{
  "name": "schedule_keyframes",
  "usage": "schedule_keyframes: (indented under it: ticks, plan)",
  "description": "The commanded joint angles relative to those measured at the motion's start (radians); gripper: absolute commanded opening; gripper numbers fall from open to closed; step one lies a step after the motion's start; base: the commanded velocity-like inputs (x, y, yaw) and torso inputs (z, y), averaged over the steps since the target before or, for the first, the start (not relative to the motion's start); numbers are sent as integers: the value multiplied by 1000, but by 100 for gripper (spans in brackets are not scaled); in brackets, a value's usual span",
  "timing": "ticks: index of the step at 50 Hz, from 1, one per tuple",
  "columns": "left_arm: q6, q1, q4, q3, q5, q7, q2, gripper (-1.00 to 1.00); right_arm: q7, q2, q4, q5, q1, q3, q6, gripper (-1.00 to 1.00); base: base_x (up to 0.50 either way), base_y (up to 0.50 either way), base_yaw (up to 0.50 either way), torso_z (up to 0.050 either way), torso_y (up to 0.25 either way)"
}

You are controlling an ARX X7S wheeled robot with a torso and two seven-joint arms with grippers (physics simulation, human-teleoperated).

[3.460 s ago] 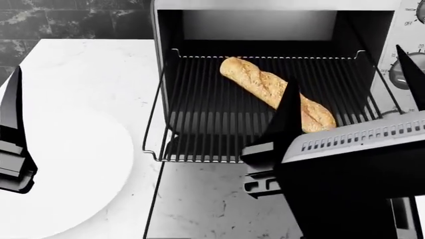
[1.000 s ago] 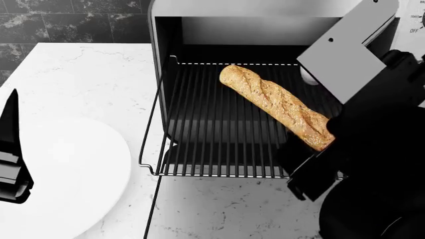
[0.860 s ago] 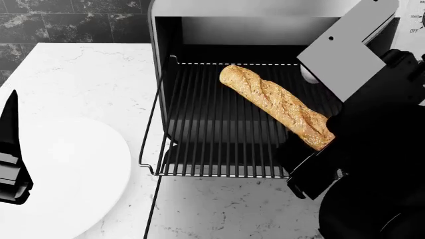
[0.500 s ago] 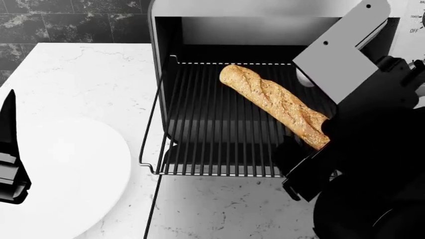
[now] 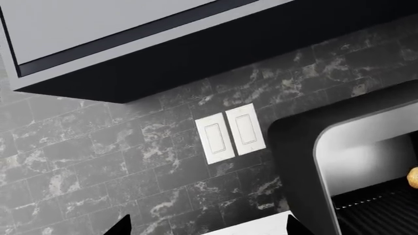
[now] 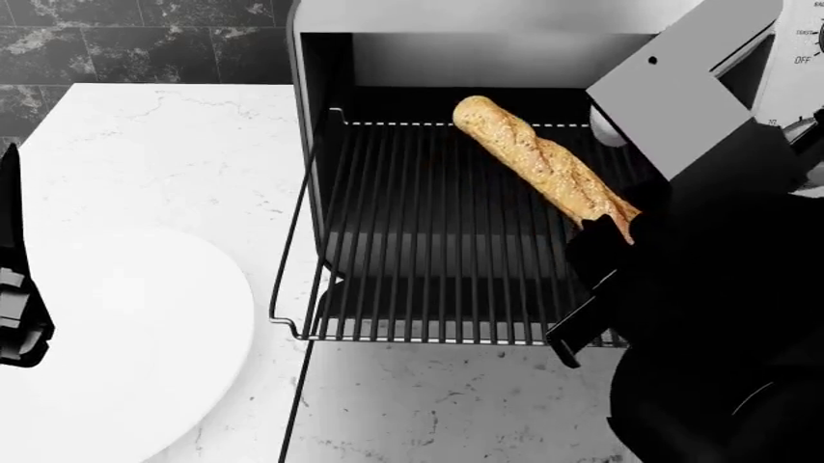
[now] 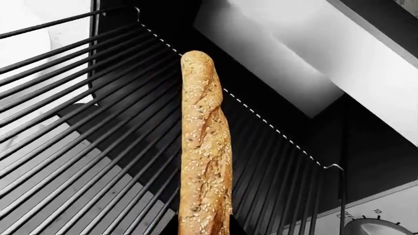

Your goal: Pick the baguette from the rack and place it on the plate on the counter.

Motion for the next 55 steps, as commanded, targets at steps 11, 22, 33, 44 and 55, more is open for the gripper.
schedule_keyframes:
  ticks: [11,22,33,44,55]
  plan:
    - [-17,-43,-12,18,-7,-3,23,100,-3,34,-166,42,-47,6,0,-100,0,0,0,0,0]
    - [-35,-75,-12,22,-35,-18,28,100,-3,78,-300,54,-97,24,0,-100,0,0,0,0,0]
    - [-20,-60,-6,-1,-60,-32,-5,100,-3,35,-389,41,-132,28,0,-100,0,0,0,0,0]
    - [42,28,52,-78,-108,-75,-122,100,-3,-89,-369,19,-88,-32,0,-100,0,0,0,0,0]
    - [143,162,76,-174,-113,-79,-244,100,-3,-212,-294,25,12,-93,0,-100,0,0,0,0,0]
